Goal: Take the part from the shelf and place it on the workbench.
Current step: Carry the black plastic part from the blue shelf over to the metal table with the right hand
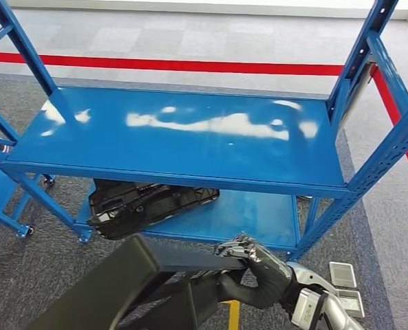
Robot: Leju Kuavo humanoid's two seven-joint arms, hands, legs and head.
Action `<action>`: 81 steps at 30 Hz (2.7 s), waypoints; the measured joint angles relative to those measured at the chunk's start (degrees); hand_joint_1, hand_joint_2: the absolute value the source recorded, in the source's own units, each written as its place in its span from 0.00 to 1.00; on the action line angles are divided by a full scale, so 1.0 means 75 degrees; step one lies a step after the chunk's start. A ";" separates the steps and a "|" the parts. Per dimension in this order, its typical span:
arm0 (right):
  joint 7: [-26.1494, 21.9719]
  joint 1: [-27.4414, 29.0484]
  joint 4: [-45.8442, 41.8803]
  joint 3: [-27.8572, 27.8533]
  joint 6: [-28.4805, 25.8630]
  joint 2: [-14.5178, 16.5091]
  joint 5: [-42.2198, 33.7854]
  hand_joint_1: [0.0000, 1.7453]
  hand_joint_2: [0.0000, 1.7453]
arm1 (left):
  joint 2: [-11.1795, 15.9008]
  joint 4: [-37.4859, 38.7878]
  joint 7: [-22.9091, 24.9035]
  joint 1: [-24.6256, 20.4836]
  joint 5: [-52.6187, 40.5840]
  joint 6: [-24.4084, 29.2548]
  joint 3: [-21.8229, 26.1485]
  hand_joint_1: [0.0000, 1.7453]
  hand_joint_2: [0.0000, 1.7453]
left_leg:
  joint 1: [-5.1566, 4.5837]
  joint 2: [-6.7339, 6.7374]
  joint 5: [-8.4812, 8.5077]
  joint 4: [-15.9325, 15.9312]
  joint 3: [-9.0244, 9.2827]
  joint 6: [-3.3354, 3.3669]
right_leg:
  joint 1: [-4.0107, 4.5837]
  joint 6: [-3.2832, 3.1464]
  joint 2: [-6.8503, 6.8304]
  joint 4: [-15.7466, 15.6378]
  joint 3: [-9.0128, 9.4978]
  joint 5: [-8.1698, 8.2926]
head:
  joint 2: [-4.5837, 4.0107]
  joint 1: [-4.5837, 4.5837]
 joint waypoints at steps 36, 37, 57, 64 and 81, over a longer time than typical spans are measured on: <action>-0.0004 -0.0161 0.0007 0.0188 -0.0118 -0.0024 0.0238 1.00 1.00 | -0.0027 0.0000 -0.0036 -0.0045 -0.0168 0.0240 -0.0207 0.00 1.00 | 0.0119 -0.0399 0.0231 0.0033 -0.0337 0.0075 | -0.0092 0.0168 0.0697 0.1620 -0.0655 -0.1013 | 0.0000 -0.0001; -0.0008 -0.0160 0.0015 0.0198 -0.0117 -0.0024 0.0248 1.00 1.00 | -0.0027 0.0000 -0.0082 -0.0052 -0.0150 0.0242 -0.0206 0.00 1.00 | 0.0114 -0.0501 0.0229 0.0035 -0.0332 0.0077 | -0.0083 0.0170 0.0732 0.2021 -0.0875 -0.1105 | 0.0000 -0.0002; -0.0291 -0.0445 0.0315 0.0513 -0.0265 0.0103 0.0205 1.00 1.00 | 0.0238 0.0000 -0.0480 -0.0111 -0.0179 0.0254 -0.0230 0.00 1.00 | 0.0185 -0.0070 0.0190 0.0780 -0.0823 -0.0316 | -0.0123 -0.0020 0.0071 0.0202 -0.0037 -0.0152 | 0.0000 -0.0032; -0.0309 -0.0414 0.0316 0.0600 -0.0392 0.0182 0.0288 1.00 1.00 | 0.0351 0.0000 -0.0407 -0.0093 -0.0304 0.0361 -0.0307 0.00 1.00 | 0.0120 -0.0168 0.0303 0.0157 -0.0525 -0.0028 | -0.0102 0.0197 0.0205 0.0444 0.0022 -0.0513 | 0.0000 -0.0019; -0.0334 -0.0384 0.0425 0.0793 -0.0393 0.0332 0.0253 1.00 1.00 | 0.0419 0.0000 -0.0366 -0.0109 -0.0418 0.0384 -0.0428 0.00 1.00 | 0.0174 -0.0578 -0.0413 0.1391 -0.1080 -0.0363 | -0.0070 -0.0173 0.0747 0.0214 -0.0287 0.0088 | 0.0000 -0.0012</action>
